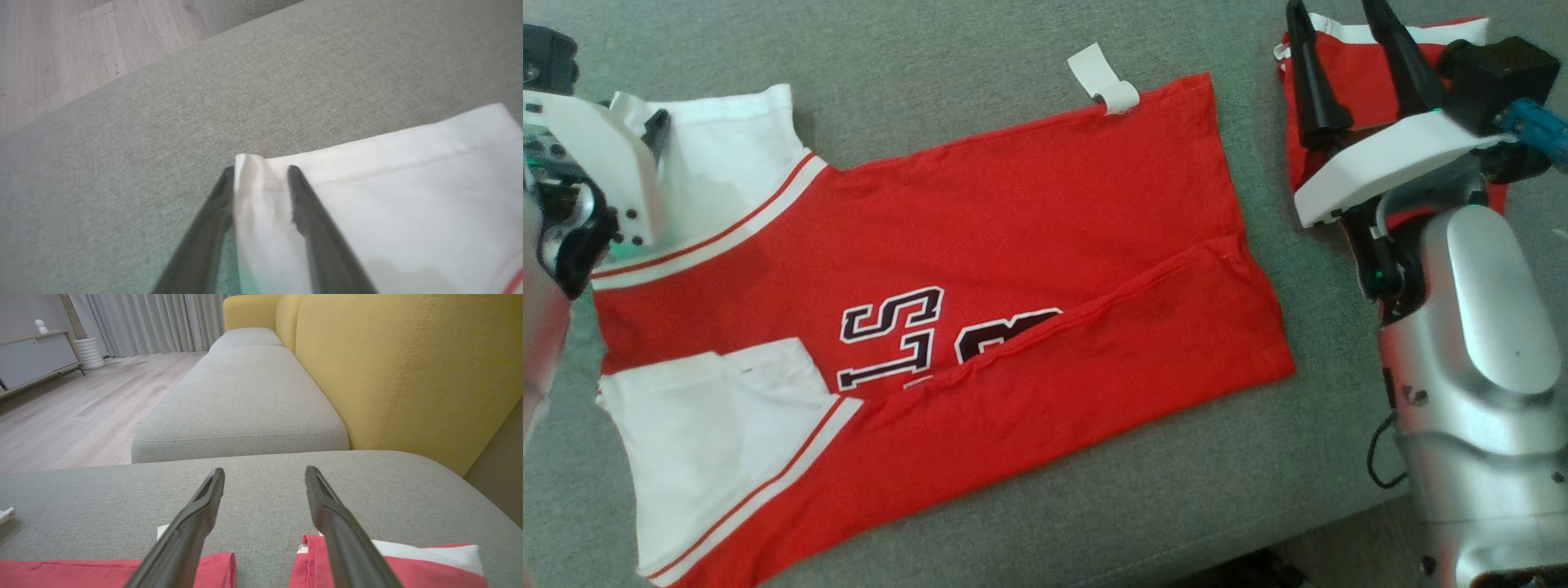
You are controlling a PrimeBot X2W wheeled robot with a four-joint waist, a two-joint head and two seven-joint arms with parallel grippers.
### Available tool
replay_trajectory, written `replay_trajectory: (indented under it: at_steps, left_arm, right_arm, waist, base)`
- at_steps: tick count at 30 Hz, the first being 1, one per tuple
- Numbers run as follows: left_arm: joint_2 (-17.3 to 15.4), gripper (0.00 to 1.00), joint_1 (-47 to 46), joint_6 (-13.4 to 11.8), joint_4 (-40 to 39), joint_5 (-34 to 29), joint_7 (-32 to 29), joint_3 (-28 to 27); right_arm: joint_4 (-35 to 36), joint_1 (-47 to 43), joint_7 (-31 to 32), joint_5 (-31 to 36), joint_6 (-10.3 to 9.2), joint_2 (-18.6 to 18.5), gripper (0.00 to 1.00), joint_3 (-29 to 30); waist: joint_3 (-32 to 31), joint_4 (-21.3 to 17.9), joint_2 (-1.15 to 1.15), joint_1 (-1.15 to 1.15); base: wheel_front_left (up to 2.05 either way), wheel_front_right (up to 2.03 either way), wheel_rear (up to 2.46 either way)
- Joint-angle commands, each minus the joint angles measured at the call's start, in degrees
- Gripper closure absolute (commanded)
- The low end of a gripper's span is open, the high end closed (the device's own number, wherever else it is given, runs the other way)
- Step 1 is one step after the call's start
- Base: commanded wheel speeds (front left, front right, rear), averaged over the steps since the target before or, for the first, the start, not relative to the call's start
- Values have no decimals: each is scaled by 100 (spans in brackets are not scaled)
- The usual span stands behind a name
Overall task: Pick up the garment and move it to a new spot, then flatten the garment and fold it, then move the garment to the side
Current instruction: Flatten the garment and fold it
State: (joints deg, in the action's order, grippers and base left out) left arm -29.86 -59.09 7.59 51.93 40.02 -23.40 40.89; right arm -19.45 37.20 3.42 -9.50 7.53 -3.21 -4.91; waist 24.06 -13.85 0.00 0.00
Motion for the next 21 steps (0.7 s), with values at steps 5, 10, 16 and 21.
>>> replay_trajectory:
  at_steps: [5, 10, 16, 21]
  left_arm:
    - [-188, 100, -194, -10, -97, 142, 439, -42]
    - [10, 100, -280, -10, -197, 131, 1428, -97]
    - [257, 100, -196, -10, -533, 6, 2144, 41]
    - [366, 100, 95, -10, -1124, -52, 2454, 250]
  right_arm:
    - [164, 216, 18, 91, -4, -153, 0, 14]
    - [46, 181, 210, 34, -4, -447, 0, -259]
    - [-260, 139, 455, -210, -4, -775, 0, -297]
    - [-838, 126, 842, -512, -4, -1074, 0, -460]
  waist:
    - [-86, 147, 0, 0]
    - [-328, 435, 0, 0]
    - [-573, 903, 0, 0]
    - [-720, 1362, 0, 0]
  base:
    - [0, 0, 0]
    - [0, 0, 0]
    - [0, 0, 0]
    - [0, 0, 0]
